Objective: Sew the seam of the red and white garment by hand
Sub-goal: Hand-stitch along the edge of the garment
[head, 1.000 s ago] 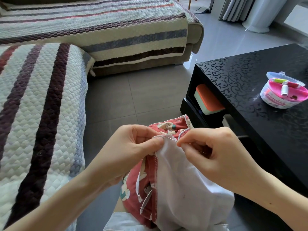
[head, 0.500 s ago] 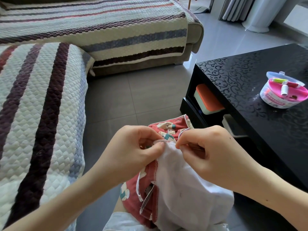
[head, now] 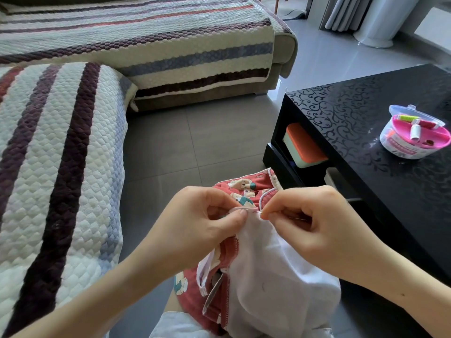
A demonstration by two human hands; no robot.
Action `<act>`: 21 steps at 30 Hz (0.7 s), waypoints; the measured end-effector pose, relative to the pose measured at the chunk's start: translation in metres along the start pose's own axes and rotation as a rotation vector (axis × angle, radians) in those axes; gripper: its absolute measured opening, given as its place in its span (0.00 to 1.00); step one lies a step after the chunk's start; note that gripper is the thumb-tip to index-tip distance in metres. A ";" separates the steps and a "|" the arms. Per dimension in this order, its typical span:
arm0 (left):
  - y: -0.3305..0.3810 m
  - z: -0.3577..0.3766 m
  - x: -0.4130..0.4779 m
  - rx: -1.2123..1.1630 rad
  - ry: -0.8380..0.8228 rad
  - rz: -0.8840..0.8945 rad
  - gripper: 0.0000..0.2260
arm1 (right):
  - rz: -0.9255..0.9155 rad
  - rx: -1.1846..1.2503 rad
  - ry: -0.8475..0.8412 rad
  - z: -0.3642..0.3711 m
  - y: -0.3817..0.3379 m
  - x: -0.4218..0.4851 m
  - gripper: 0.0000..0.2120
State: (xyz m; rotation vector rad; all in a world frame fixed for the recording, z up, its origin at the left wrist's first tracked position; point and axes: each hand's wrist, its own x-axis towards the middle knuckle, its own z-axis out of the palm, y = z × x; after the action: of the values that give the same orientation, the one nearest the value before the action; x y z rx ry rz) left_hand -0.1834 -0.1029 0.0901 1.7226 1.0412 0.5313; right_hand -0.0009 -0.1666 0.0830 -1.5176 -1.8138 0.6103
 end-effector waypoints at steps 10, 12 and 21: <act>0.002 -0.002 0.002 -0.232 -0.140 -0.161 0.06 | 0.105 0.327 -0.035 -0.005 0.001 -0.002 0.07; 0.005 -0.002 0.003 -0.296 -0.166 -0.167 0.07 | 0.137 0.382 -0.076 -0.007 0.001 -0.001 0.06; 0.004 -0.004 0.003 -0.500 -0.304 -0.191 0.04 | 0.297 0.704 -0.220 -0.011 0.008 0.002 0.06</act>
State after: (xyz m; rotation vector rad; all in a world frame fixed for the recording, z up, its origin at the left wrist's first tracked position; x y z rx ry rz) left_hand -0.1831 -0.0986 0.0951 1.2021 0.7641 0.3543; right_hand 0.0127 -0.1634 0.0849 -1.2521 -1.2991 1.4306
